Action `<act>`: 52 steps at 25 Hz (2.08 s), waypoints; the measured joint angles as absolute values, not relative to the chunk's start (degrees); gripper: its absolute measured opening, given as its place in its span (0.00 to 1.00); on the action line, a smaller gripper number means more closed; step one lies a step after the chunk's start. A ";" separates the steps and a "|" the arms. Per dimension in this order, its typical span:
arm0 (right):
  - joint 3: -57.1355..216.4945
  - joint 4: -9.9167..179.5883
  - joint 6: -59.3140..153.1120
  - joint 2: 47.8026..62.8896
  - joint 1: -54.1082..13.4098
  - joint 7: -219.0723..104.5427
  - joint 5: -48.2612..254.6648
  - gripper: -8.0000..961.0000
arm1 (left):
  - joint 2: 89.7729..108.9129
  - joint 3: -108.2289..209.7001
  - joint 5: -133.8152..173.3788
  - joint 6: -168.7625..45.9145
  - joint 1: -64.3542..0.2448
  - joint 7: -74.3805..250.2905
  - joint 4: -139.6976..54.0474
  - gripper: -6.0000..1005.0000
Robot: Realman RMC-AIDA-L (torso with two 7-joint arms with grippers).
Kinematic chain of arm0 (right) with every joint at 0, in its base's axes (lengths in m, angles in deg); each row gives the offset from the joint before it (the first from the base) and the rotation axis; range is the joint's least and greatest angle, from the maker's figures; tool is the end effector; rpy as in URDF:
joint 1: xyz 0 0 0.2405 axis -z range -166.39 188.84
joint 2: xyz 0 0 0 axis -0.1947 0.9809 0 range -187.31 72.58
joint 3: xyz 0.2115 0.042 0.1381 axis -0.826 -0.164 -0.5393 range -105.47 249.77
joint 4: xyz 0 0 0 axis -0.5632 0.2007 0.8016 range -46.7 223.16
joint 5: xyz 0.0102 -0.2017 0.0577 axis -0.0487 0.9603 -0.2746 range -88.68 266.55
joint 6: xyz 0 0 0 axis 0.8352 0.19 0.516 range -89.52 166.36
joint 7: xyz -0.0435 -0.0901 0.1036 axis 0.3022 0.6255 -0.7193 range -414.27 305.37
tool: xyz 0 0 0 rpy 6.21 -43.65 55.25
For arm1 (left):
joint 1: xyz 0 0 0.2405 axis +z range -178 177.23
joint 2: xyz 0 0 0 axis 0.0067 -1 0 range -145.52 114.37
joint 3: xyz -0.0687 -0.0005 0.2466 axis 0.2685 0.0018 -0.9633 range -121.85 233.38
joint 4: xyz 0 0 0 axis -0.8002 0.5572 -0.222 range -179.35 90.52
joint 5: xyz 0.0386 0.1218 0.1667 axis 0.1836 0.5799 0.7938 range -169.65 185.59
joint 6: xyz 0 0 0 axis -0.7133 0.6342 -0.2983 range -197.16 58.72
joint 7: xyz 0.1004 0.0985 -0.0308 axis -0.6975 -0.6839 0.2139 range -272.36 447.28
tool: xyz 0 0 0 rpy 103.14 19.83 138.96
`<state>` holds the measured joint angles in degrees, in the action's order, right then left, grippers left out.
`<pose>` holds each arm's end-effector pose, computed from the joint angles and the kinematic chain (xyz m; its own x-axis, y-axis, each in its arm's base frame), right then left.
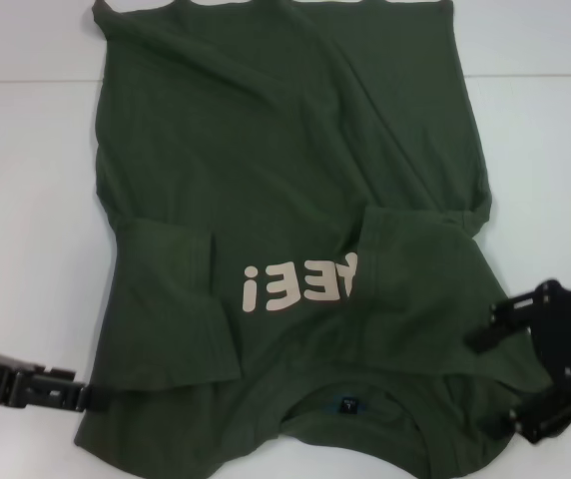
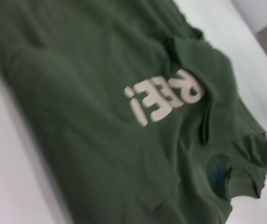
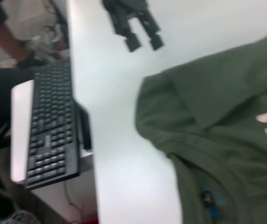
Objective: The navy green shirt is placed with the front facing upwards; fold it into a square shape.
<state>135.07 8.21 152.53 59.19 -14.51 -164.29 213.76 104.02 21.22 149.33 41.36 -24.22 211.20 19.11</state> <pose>0.1993 0.2850 0.0507 0.9553 -0.2886 0.0643 -0.2930 -0.9533 0.0734 -0.2993 0.2673 0.0596 0.4413 0.8896 0.1176 0.8965 -0.4429 -0.0138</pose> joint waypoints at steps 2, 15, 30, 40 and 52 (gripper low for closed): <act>137.11 8.17 152.54 58.28 -13.68 -163.82 211.35 0.96 | 104.01 21.28 150.79 41.34 -24.26 213.01 19.12 0.93; 139.38 7.80 152.48 56.62 -15.11 -163.59 210.08 0.96 | 105.78 16.66 157.74 42.23 -24.36 228.72 22.99 0.93; 142.47 7.81 152.33 56.71 -15.67 -162.71 210.18 0.96 | 108.45 15.25 162.39 39.70 -24.61 231.06 25.44 0.93; 142.11 7.81 152.22 56.73 -15.77 -162.74 210.15 0.96 | 108.74 13.98 162.22 39.48 -25.20 231.54 23.52 0.92; 141.93 7.97 152.19 56.98 -15.79 -162.73 210.13 0.96 | 108.80 12.95 161.95 37.45 -25.78 231.58 22.25 0.91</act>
